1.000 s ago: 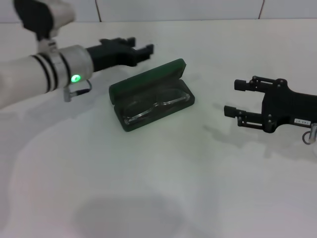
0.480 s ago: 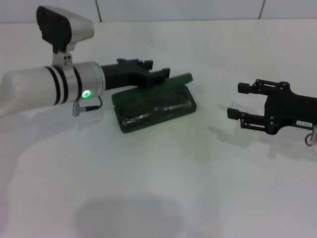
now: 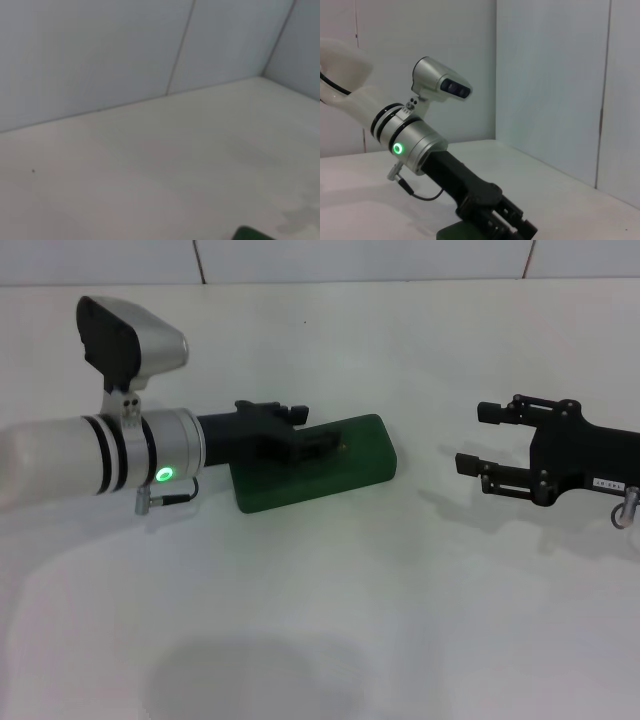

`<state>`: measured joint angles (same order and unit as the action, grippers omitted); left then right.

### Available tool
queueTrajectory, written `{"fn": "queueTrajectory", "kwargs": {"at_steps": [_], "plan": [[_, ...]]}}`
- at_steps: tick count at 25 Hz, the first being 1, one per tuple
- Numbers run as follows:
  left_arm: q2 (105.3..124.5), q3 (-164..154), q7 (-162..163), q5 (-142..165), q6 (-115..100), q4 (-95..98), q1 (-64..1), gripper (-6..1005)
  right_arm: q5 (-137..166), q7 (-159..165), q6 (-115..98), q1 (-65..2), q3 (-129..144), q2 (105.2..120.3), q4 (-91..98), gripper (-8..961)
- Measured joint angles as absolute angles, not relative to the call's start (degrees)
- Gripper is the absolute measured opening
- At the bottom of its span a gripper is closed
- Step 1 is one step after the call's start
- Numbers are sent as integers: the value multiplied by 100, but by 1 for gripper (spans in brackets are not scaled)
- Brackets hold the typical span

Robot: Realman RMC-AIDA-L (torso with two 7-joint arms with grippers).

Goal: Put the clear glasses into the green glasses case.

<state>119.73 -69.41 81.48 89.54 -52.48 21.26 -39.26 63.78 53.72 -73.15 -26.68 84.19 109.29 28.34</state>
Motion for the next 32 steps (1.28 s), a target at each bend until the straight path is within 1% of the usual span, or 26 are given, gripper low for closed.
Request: {"fn": "queueTrajectory", "kwargs": {"at_steps": [6,11,13,14,18,21,24,26,28,32], "plan": [[11991,-7013,7854,8699,-5464,2223,-3777,591,6405,5368,-7292,-2677,8394,10942,2903,688],[11955,-6992,6757,7546,-6944,2773,-3073,591,6408,5326,-7518,-2713,8083,10957,2977,688],[11910,-6972,6308,7272,-7676,2890,-2844,591,6408,5304,-7799,-2773,7943,10953,2979,688],[11870,-6946,6136,7212,-8042,2921,-2756,591,6411,5304,-7950,-2808,7910,10938,2979,688],[11712,-6764,5632,7197,-9212,2944,-2445,591,6603,5362,-8844,-3173,7847,10788,2866,688],[11645,-6738,5294,7249,-9651,2925,-2255,590,6856,5417,-9329,-3486,7843,10738,2667,688],[11653,-6757,4969,7317,-9736,2896,-2084,590,7115,5424,-9432,-3599,7848,10781,2597,688],[11672,-6747,4869,7324,-9721,2886,-1970,590,7355,5424,-9392,-3677,7839,10878,2587,689],[11685,-6741,4843,7324,-9697,2877,-1906,591,7470,5425,-9354,-3715,7826,10938,2587,689],[11747,-6745,4864,7320,-9698,2879,-1859,593,7513,5464,-9370,-3712,7819,10966,2624,689]]}}
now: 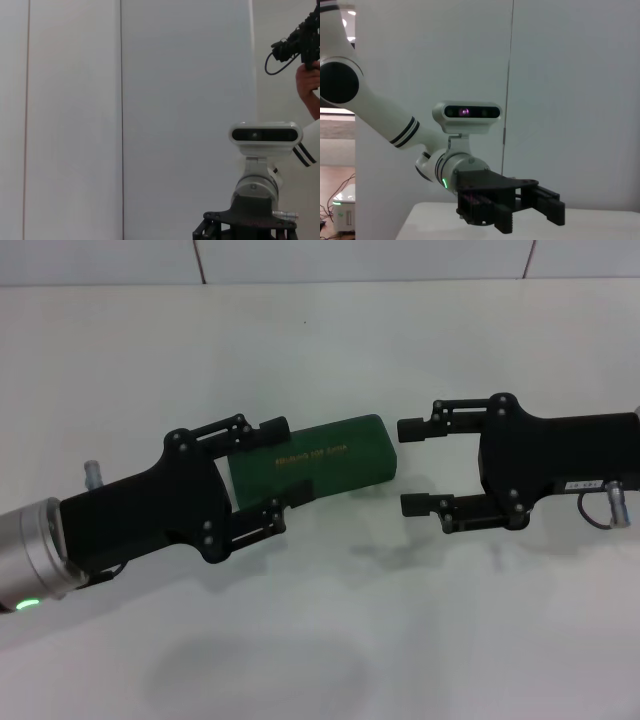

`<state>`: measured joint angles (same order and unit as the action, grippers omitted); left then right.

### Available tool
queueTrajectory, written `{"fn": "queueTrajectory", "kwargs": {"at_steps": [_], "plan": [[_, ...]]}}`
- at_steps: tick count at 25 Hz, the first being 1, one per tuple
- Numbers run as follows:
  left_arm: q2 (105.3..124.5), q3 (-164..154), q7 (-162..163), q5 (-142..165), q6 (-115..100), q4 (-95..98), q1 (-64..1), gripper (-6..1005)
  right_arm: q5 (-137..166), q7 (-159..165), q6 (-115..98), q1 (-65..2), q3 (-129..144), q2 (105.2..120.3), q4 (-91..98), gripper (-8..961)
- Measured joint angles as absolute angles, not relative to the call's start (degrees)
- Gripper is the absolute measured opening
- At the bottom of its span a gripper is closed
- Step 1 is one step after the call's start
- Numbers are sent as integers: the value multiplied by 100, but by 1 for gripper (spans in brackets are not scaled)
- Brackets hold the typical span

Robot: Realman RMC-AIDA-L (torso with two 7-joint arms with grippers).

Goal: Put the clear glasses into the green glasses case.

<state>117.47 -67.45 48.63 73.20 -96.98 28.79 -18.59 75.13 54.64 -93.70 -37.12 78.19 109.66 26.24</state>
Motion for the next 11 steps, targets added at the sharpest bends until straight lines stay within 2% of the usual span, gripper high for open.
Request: {"fn": "queueTrajectory", "kwargs": {"at_steps": [5,10,11], "plan": [[11775,-6742,4875,7305,-9721,2896,-1793,601,7503,5611,-9289,-3635,7814,10998,2673,689],[11806,-6707,4657,7296,-9719,2853,-1777,787,7531,5736,-9068,-3586,7807,11083,2751,689],[11833,-6661,4594,7288,-9710,2821,-1765,787,7532,5728,-9068,-3583,7809,11086,2751,689]]}}
